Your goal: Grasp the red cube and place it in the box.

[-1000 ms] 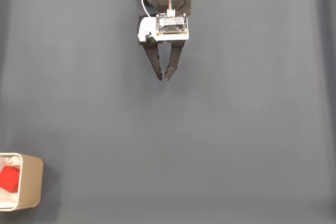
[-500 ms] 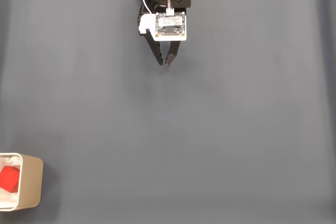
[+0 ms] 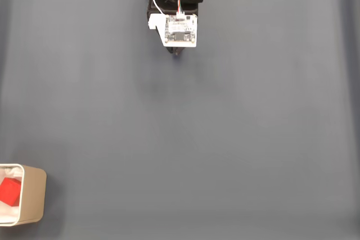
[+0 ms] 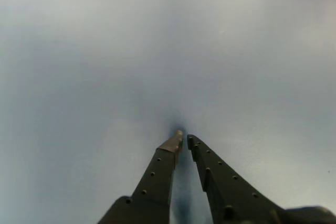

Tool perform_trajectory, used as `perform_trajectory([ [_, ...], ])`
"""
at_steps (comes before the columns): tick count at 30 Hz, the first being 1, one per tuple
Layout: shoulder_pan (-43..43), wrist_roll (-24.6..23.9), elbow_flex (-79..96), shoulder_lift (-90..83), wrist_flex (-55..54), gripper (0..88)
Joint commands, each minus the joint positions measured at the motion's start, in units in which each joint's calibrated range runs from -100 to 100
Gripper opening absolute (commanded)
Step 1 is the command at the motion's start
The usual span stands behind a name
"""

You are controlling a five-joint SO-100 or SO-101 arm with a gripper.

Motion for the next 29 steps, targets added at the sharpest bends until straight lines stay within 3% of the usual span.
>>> perform_trajectory([
  [1,0.05,-0.49,0.45,0.09,1.27,0.2],
  [29,-0.02,0.39,0.45,0.09,1.35,0.7],
])
